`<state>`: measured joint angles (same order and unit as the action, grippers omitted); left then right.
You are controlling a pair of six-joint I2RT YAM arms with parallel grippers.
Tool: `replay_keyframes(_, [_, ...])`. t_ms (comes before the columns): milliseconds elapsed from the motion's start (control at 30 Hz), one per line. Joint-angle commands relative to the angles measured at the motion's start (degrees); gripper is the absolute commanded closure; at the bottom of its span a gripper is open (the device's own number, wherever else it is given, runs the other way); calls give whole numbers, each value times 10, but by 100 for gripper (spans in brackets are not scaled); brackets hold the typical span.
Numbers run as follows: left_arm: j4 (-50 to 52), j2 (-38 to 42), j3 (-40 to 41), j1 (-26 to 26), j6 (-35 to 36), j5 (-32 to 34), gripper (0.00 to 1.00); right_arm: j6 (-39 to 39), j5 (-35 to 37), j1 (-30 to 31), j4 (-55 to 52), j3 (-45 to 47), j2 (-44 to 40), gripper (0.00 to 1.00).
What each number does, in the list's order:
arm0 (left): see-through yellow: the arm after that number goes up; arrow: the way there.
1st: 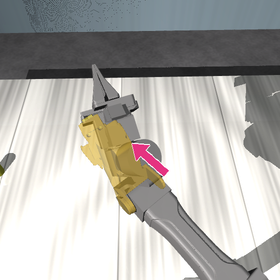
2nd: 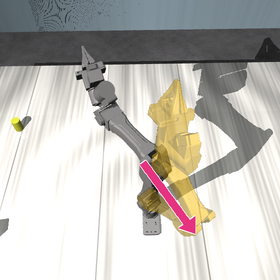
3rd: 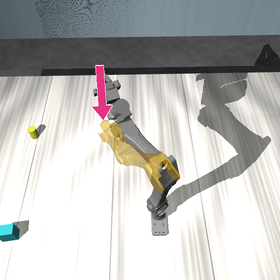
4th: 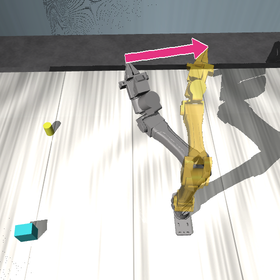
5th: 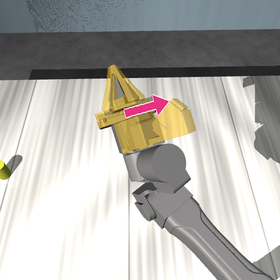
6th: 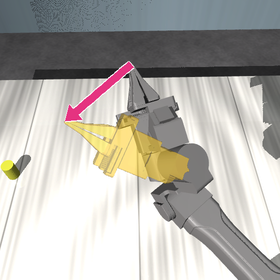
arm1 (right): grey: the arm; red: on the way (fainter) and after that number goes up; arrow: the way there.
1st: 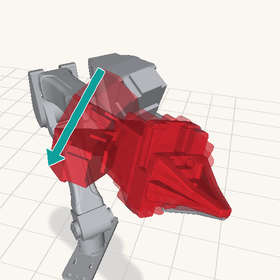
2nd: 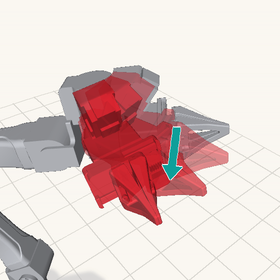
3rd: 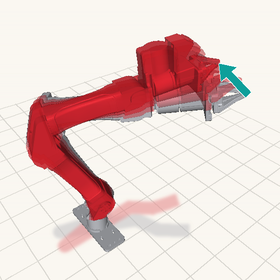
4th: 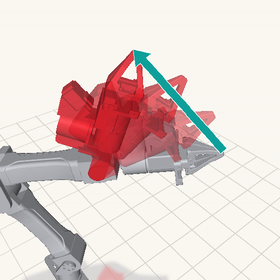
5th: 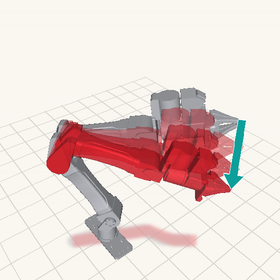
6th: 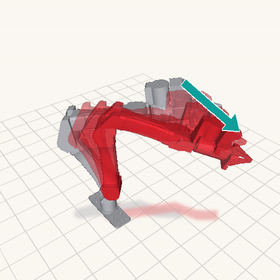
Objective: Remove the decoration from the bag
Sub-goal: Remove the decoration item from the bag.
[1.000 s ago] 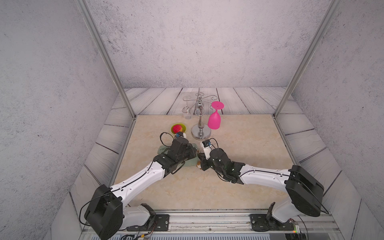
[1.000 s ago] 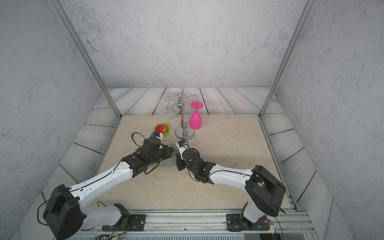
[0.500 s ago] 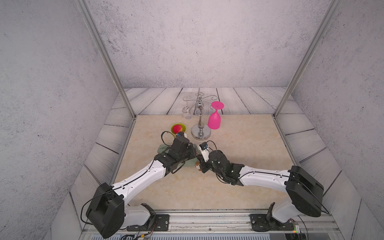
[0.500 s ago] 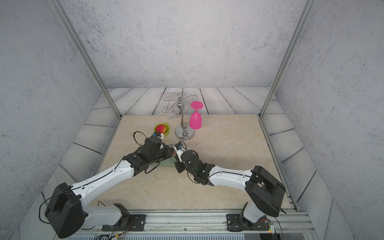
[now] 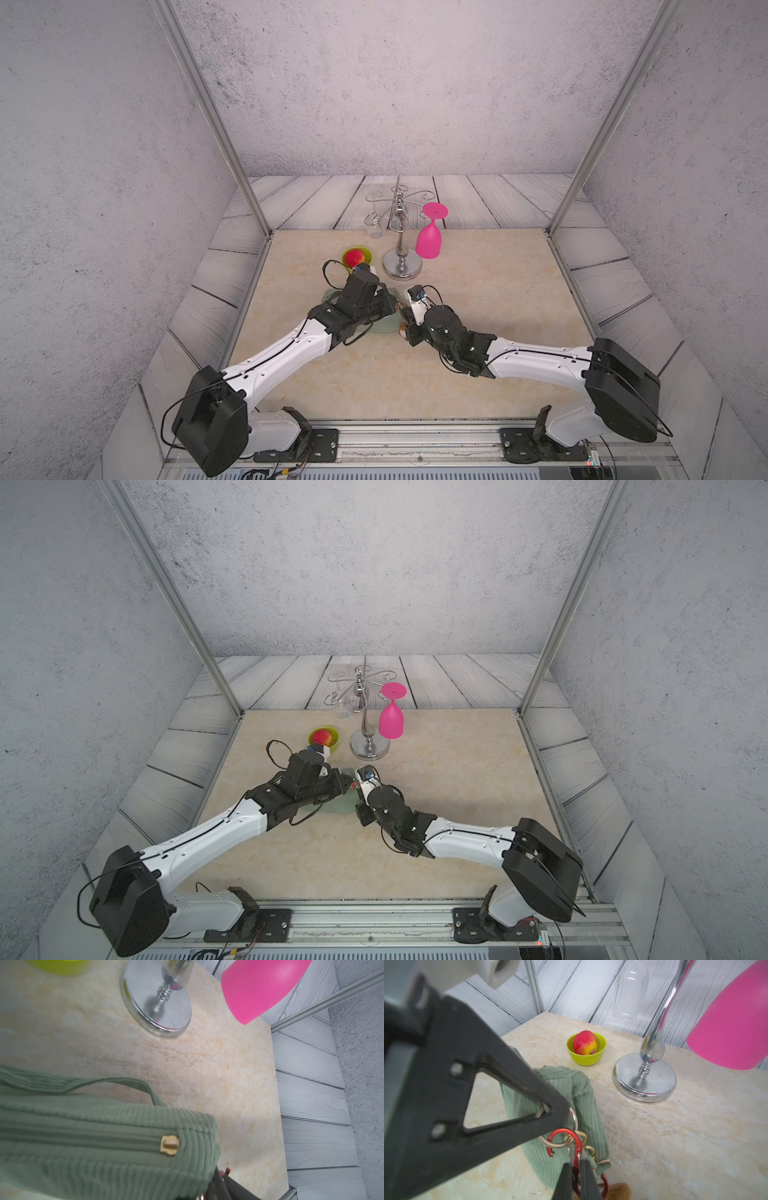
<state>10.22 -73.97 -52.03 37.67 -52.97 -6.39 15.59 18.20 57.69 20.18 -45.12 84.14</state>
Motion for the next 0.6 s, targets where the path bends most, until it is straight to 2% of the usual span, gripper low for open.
replay_keyframes(0, [75,-4,7,-13,0,34,100,17,61,-4,69,-2,-42,94])
replay_keyframes(367, [82,-33,-9,-17,-33,-7,100,35,68,-3,150,24,-45,94])
replay_keyframes(567, [76,-42,-7,-17,-14,-13,100,36,72,-3,168,-1,-44,94])
